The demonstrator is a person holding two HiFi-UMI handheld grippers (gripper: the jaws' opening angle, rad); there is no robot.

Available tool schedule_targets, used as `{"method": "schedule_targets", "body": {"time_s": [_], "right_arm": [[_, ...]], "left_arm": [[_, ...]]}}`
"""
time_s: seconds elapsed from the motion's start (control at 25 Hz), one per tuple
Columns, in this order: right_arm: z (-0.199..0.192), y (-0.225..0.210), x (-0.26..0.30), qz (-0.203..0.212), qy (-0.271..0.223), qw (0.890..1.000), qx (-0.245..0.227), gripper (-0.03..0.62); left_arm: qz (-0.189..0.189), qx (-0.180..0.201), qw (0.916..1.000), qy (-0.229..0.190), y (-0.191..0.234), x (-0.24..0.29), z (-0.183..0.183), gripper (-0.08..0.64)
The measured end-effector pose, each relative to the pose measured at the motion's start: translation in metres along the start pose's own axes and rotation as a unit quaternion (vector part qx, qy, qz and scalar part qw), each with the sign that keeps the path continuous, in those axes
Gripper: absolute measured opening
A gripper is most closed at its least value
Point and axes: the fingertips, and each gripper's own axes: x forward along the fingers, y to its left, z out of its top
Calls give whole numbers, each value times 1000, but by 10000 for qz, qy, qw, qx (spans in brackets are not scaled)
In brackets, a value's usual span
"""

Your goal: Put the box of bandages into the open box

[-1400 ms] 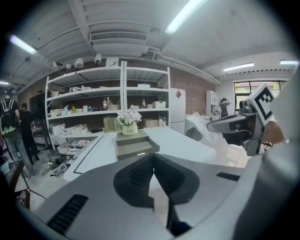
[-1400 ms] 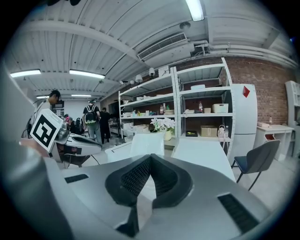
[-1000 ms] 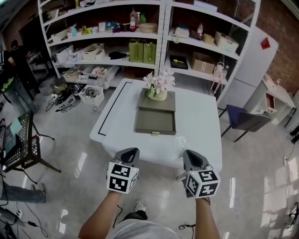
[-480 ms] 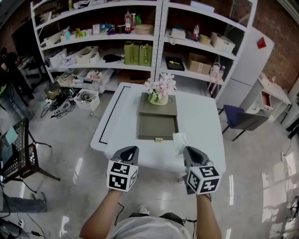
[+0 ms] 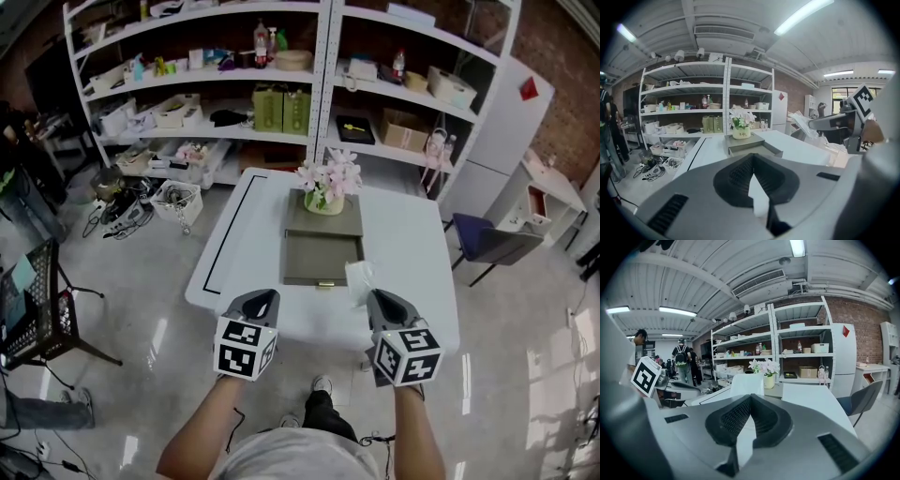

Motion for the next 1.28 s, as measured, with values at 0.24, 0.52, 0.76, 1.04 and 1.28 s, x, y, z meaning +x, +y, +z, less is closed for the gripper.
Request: {"method": "schedule_targets", "body": {"time_s": [0.24,0.52,0.76,1.04,1.28], "right_arm": [[3,0,26,107,25,9999,-45,6],[6,-12,71,251,179,9995,-105,5],[6,-32,111,352,410,9984,-174,6],[2,-44,155,602,729,9951,-294,6],[-10,-43,190,915,1034,9895,-418,6]], "left_arm": [[33,52,10000,13,11,13,3,5],[118,5,9999,80,34,48,10,5],[144,-34,9997,203,47,86,15,5],[191,-71,9994,282,61,121,25,5],[340,-112,9989,294,79,137,32,5]]}}
